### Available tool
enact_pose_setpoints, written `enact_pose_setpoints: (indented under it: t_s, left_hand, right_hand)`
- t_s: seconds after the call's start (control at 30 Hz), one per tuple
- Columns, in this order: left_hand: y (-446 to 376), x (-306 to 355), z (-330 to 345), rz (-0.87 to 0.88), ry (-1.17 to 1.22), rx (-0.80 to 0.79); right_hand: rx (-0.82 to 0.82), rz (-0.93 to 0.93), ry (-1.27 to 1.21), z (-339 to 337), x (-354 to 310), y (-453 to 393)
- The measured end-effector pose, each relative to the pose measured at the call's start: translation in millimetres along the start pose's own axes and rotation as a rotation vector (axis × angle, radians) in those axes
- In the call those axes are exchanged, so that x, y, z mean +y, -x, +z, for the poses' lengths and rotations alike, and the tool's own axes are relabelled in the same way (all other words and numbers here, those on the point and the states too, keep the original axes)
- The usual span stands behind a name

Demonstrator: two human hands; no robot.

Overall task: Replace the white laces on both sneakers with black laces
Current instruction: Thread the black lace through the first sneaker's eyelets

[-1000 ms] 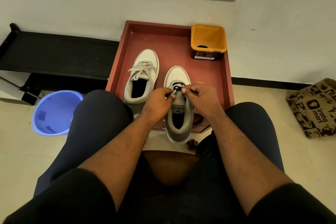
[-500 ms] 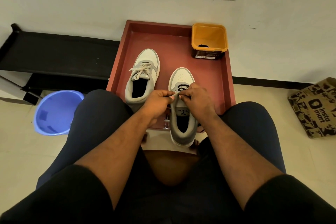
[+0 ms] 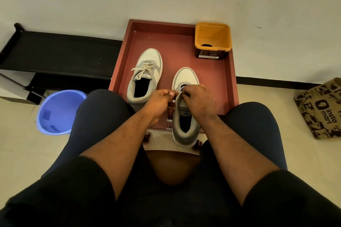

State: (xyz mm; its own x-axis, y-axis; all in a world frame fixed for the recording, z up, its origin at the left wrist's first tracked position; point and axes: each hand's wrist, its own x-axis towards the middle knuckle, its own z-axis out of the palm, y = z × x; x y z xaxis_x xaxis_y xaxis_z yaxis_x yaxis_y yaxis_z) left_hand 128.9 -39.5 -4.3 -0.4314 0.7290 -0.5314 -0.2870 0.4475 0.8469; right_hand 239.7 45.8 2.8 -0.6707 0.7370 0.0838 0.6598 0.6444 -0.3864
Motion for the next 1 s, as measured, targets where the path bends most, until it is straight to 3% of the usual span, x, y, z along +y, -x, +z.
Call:
enact_pose_setpoints:
  t_s: [0.3,0.53,0.77,0.9,1.0]
  left_hand:
    - [-5,-5,15,0.122,-0.095,0.241]
    - [7,28,-12,0.194,0.600,0.377]
    - [15,57,-68,0.508,0.852,0.865]
    - [15,60,-121,0.685,0.798,1.171]
    - [10,55,-118,0.720,0.643,1.196]
  right_hand:
    - [-0.013,0.005,-0.064,-2,0,2]
    - [-0.032,0.081,-0.035,-8,8,-3]
    - [-0.007,0.183,-0.128,-17,14,-2]
    - [-0.006,0.192,-0.129,-18,14,-1]
    - [-0.016,0.188,-0.129,-18,12,-1]
